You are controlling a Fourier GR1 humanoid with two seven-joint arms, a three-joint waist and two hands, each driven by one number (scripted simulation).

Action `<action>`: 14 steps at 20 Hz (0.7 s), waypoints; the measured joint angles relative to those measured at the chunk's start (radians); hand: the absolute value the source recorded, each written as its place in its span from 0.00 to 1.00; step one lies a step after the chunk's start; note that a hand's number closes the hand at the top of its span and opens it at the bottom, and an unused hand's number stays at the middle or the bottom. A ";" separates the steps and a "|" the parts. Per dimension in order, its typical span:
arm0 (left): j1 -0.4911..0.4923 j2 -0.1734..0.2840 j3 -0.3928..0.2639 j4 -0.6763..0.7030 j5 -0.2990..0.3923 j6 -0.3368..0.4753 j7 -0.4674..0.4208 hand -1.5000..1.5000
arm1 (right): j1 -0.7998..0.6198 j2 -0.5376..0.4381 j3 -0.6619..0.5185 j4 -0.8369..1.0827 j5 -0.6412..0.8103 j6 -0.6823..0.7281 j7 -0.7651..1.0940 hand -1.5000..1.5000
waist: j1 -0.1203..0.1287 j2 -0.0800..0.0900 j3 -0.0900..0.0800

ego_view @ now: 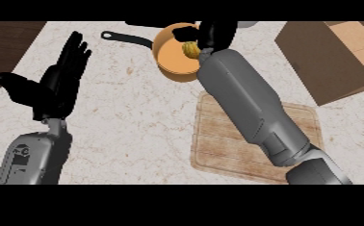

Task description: Pick the squash from the cutting board and place it in the pot

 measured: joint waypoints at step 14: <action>0.107 0.001 0.040 -0.058 -0.005 0.023 0.011 0.50 | 0.216 0.000 0.032 -0.250 -0.281 -0.159 -0.263 0.00 | -0.096 -0.031 -0.001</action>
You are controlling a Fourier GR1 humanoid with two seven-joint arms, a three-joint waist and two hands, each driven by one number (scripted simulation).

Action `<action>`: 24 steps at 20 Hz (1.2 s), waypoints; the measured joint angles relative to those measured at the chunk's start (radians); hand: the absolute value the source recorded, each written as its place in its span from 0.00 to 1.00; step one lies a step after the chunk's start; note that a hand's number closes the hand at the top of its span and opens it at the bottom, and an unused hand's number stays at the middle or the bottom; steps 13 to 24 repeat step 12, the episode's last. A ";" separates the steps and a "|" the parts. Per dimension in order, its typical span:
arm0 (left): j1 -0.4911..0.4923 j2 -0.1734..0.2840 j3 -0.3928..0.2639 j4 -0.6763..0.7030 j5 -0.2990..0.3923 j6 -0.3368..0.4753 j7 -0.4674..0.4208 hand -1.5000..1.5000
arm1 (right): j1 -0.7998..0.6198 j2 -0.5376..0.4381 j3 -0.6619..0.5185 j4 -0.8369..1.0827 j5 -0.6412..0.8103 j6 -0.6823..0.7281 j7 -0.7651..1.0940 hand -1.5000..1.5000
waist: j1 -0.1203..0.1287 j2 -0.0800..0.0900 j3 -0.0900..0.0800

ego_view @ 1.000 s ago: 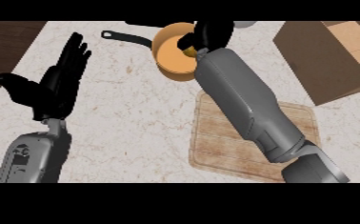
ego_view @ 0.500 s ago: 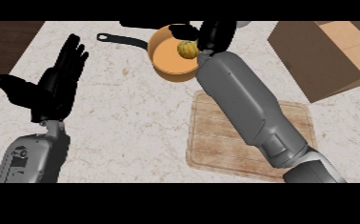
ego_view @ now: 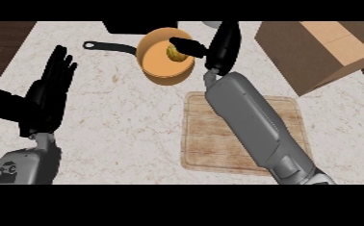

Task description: Pick the squash from the cutting board and place it in the pot

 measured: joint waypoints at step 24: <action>-0.005 0.014 0.036 -0.018 -0.007 -0.010 0.037 0.50 | 0.262 -0.059 0.011 -0.361 0.081 0.152 0.069 0.00 | -0.023 -0.005 -0.001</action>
